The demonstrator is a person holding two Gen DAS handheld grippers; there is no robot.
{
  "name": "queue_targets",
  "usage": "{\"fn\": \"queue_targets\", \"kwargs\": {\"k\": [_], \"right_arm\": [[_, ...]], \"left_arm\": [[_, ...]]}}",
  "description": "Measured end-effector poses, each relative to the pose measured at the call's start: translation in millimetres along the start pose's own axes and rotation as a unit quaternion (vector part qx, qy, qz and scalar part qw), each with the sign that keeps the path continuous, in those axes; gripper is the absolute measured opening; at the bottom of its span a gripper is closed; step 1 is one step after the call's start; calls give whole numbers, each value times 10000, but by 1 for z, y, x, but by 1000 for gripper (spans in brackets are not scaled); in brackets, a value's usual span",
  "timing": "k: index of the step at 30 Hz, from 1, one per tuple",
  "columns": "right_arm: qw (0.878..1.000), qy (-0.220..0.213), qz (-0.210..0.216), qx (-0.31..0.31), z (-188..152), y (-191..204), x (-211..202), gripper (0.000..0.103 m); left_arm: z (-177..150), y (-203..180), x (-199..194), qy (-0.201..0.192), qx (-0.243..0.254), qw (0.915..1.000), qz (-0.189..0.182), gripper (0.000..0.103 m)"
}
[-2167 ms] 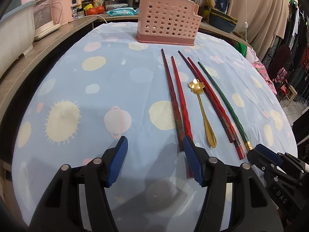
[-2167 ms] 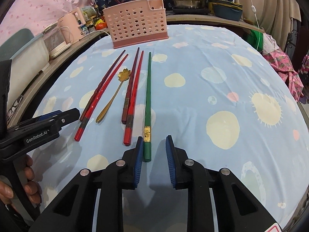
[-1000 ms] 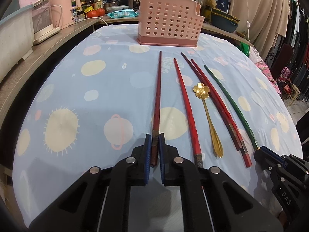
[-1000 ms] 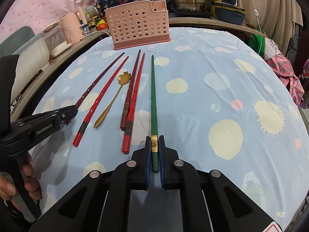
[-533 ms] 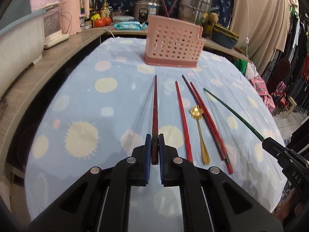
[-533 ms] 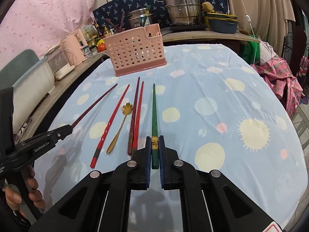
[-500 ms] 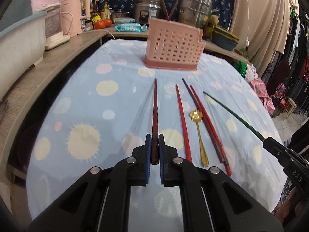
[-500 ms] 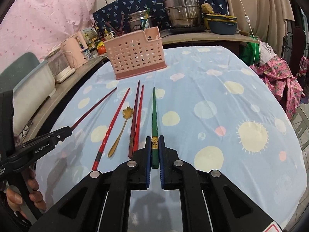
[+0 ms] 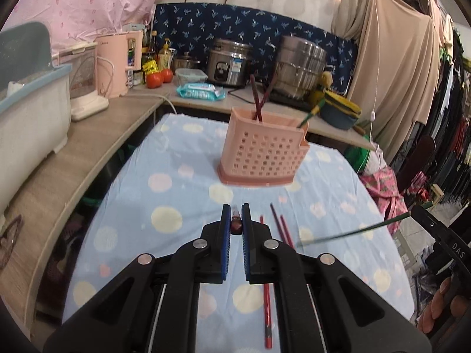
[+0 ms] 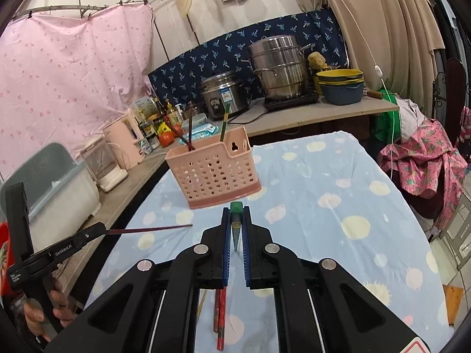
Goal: Organize utensils
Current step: 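Lift both chopsticks and carry them above the pink basket with both tools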
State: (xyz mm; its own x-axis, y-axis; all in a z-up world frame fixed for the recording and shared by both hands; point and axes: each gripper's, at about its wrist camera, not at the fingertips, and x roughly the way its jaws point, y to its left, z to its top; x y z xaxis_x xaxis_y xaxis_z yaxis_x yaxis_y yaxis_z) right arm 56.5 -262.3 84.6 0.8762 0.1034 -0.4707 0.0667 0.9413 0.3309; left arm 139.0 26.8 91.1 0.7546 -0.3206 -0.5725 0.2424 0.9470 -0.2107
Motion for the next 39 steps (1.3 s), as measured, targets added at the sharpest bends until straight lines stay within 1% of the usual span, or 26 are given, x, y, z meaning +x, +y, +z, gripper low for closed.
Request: {"fn": "queue_targets", "kwargs": {"k": [5,14,18,21,24,27,29,32,35,39], "right_arm": [[9996,-244,120,13,38,1,11,7],[9968,-722,333,42,101,8,31,7],[9940,-963,511,72,133,15,40,7],[9915,-1193,523,-12,156,26,47,7],[9887,-1377,591,61,177,30,59,7],[9863,-1516,638,155,193,33,75,7],[9855,-1552,653,203,201,35,87,7],[9861,-1520,636,232,207,36,108,7],[9891,-1327,594,222,205,35,131,7],[9929,-1056,517,176,192,31,153,7]], "left_arm": [[39,0,3,-247,-90,9996,-94,7],[106,-12,4,-735,-12,9971,-193,7],[145,-21,-4,-1149,24,9930,-259,7],[173,-26,-10,-1469,44,9888,-262,7],[199,-30,-10,-1739,49,9844,-253,7],[217,-31,-3,-1938,27,9808,-204,7],[225,-30,7,-1957,-1,9805,-186,7],[230,-27,26,-1880,-34,9821,-148,7],[227,-27,45,-1749,10,9845,-84,7],[220,-22,67,-1548,5,9879,-22,7]]}}
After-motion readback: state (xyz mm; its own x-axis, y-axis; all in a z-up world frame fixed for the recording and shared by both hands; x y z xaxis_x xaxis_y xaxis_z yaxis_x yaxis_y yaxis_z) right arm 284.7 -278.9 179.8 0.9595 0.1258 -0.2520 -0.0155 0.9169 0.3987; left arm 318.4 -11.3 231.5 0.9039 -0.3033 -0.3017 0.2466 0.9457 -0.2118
